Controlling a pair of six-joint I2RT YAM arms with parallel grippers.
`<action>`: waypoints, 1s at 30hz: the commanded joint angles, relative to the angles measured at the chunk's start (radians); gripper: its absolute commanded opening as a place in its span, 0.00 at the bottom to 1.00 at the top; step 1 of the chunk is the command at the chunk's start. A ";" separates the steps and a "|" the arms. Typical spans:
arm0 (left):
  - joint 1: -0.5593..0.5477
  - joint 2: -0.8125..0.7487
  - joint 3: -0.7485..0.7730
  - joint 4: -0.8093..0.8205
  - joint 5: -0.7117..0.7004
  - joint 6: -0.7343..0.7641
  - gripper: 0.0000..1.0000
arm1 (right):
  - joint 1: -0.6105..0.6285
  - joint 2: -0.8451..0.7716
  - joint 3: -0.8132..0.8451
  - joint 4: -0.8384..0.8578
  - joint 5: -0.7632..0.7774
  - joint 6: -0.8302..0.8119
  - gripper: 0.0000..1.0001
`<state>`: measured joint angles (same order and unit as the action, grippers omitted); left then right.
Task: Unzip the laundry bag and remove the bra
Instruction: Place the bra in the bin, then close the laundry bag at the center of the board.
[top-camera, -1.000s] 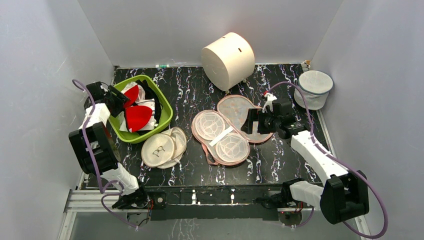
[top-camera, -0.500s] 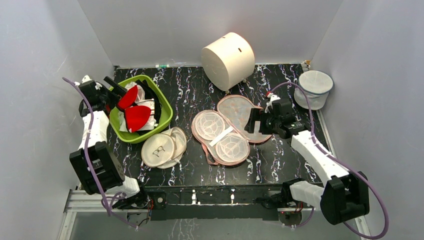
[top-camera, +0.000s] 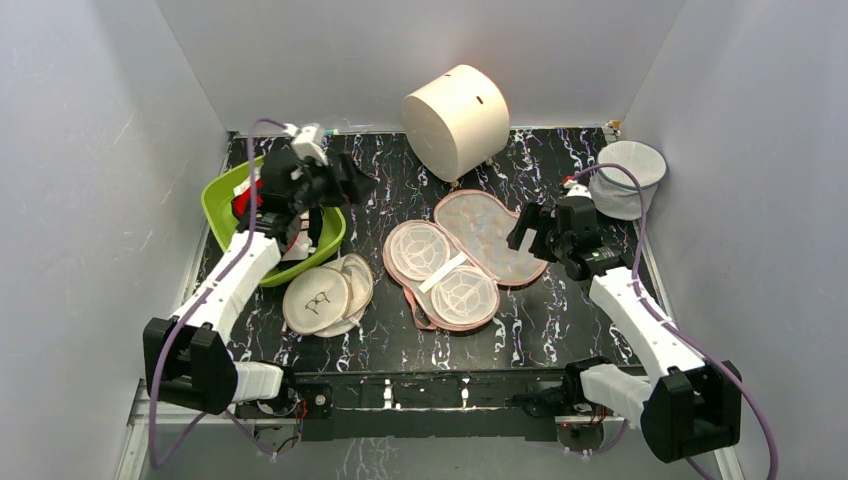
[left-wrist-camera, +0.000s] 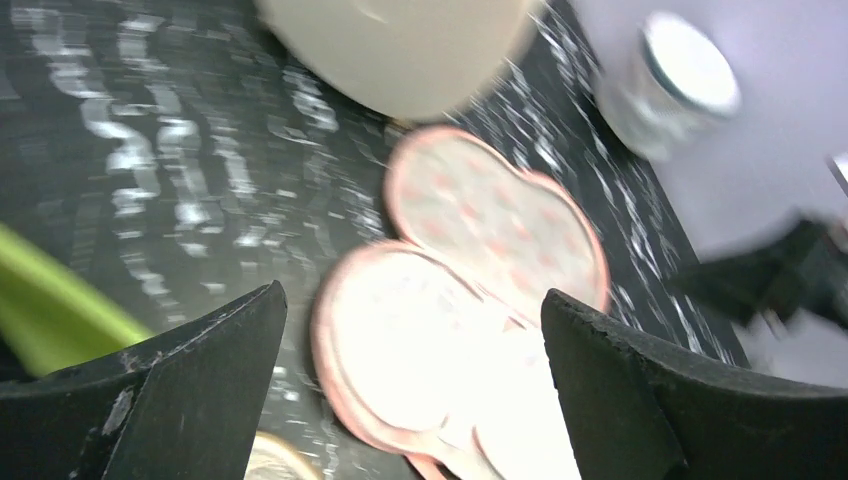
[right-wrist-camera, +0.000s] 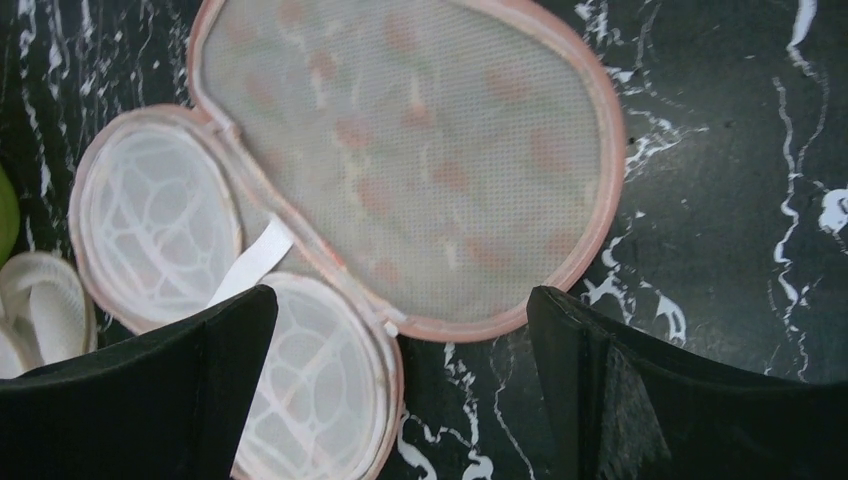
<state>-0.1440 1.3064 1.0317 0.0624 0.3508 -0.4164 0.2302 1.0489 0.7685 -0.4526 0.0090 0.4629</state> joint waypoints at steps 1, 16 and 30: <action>-0.159 -0.062 0.004 0.020 0.089 0.116 0.98 | -0.092 0.069 0.019 0.119 -0.013 -0.011 0.95; -0.209 -0.084 0.006 0.017 0.098 0.116 0.98 | -0.125 0.572 0.395 0.101 -0.072 -0.366 0.71; -0.212 -0.086 0.004 0.032 0.128 0.090 0.98 | -0.126 0.854 0.572 0.026 -0.110 -0.543 0.63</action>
<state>-0.3511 1.2613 1.0317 0.0669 0.4492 -0.3218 0.1089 1.8698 1.2716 -0.4229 -0.0837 -0.0219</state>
